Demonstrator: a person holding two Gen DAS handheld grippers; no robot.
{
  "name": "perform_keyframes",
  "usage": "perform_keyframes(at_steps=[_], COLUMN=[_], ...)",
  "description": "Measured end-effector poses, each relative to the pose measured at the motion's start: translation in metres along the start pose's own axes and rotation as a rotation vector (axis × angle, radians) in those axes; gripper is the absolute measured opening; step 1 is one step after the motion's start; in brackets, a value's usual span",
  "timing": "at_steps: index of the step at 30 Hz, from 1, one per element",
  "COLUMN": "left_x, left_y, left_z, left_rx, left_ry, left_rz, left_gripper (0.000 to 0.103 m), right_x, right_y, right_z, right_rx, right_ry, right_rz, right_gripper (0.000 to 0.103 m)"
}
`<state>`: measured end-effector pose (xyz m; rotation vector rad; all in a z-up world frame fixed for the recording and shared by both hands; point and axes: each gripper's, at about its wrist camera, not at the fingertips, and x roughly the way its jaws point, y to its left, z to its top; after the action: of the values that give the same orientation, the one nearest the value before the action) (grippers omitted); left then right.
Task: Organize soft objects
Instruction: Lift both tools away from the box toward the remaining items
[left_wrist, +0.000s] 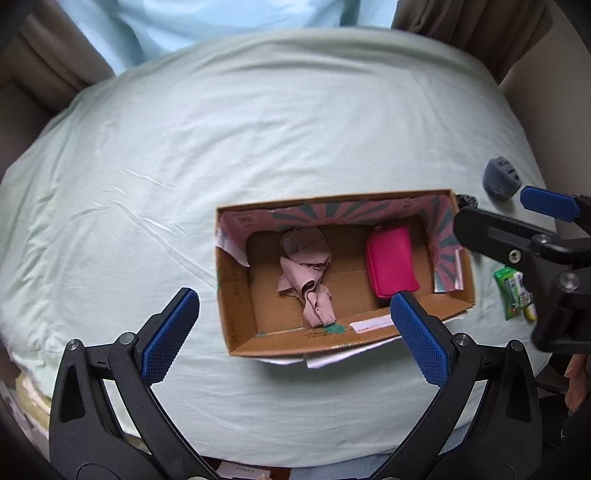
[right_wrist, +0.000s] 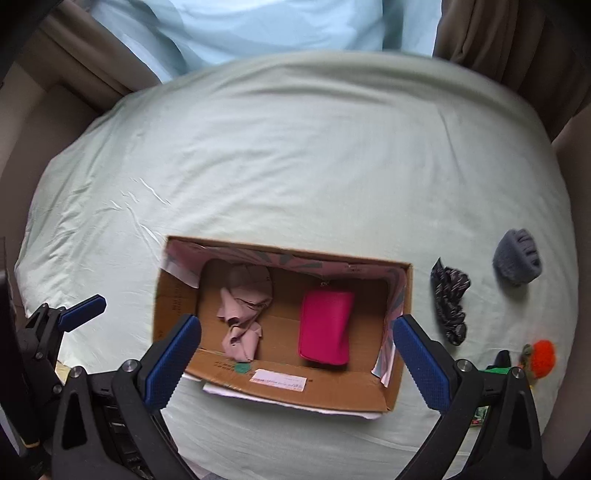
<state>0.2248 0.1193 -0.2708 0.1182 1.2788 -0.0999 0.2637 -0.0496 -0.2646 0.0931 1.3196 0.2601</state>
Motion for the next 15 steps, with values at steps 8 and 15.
perform_keyframes(at_steps=[8, 15], left_x=[-0.113, -0.189], left_y=[0.005, 0.000], left_z=[-0.029, -0.076], left_rx=[-0.043, -0.083], left_ry=[-0.194, -0.354], left_rz=[0.002, 0.014], left_gripper=[0.103, 0.103], right_x=[-0.123, -0.213], right_y=[0.016, 0.015], right_z=[-0.031, -0.092], right_rx=[-0.024, -0.002], right_ry=[-0.230, -0.398], right_rz=[-0.038, -0.097], right_gripper=[0.103, 0.103])
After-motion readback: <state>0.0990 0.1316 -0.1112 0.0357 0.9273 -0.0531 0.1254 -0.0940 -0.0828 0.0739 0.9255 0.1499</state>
